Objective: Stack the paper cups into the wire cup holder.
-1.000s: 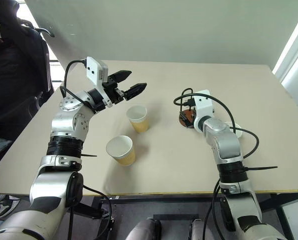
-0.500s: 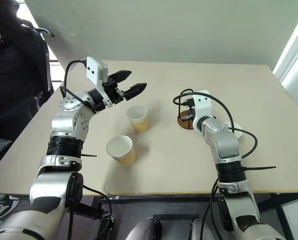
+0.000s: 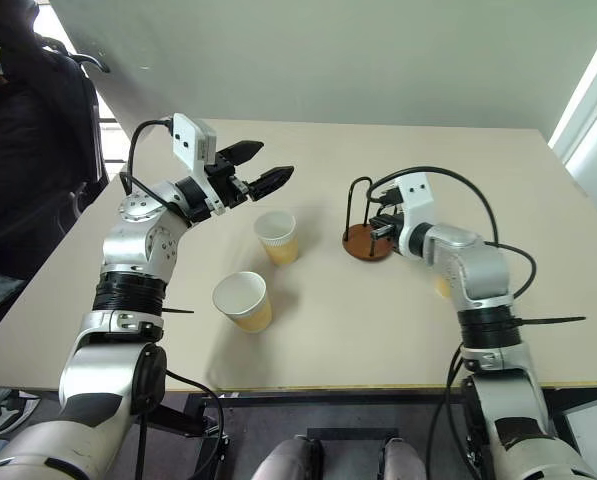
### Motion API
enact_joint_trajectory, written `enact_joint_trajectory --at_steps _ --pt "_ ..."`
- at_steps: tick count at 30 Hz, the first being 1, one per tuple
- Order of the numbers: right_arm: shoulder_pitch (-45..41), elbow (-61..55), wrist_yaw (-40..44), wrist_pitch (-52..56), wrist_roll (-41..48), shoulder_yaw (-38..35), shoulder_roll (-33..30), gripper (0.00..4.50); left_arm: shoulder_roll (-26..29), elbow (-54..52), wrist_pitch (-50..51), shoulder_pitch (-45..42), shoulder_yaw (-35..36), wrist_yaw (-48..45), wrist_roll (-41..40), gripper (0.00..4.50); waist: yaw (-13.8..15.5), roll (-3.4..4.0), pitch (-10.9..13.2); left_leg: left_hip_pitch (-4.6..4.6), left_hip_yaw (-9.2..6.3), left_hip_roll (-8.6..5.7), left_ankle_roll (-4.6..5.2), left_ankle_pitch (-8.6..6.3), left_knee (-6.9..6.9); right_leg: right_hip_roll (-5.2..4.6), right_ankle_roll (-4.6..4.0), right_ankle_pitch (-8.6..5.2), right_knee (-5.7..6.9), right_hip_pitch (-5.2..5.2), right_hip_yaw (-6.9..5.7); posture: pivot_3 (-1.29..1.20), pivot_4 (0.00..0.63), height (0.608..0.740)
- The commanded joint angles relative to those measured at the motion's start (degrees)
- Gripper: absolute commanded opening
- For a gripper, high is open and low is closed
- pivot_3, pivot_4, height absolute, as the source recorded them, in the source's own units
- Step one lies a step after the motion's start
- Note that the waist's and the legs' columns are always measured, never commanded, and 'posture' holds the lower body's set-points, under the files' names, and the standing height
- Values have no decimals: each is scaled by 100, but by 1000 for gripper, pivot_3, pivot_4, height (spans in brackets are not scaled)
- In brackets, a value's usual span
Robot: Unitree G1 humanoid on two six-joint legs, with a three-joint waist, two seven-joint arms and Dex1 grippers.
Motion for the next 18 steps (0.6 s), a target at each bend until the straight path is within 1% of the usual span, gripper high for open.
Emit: enact_joint_trajectory --at_steps 1,5,8,14,18 --pt "-73 -502 916 -26 362 72 -526 44 101 -67 -42 -230 45 -53 27 4455 6 0 0 -2 0 0 0 0 0 0 0 -1 0 0 0 0 150 740" --pt "4 -777 1569 -141 516 259 -902 44 139 29 -60 -285 13 -115 59 4455 -9 0 0 2 0 3 -5 -1 -2 3 -1 -5 2 0 -1 0 150 740" --pt "86 -1074 1908 -183 666 323 -1044 44 174 88 -67 -330 -9 -167 82 4455 -21 0 0 6 0 4 -6 0 -3 5 -1 -6 4 1 0 0 150 740" --pt "345 -1723 2204 -177 827 548 -1171 44 238 89 -53 -331 -4 -235 113 4455 -32 0 0 7 0 5 -1 5 -1 5 0 -6 5 2 1 0 150 740" --pt "513 -1889 2359 -243 811 691 -1298 44 249 52 -29 -319 -1 -253 131 4455 -17 -1 0 7 -2 4 3 8 2 5 0 -6 4 8 0 0 150 740"
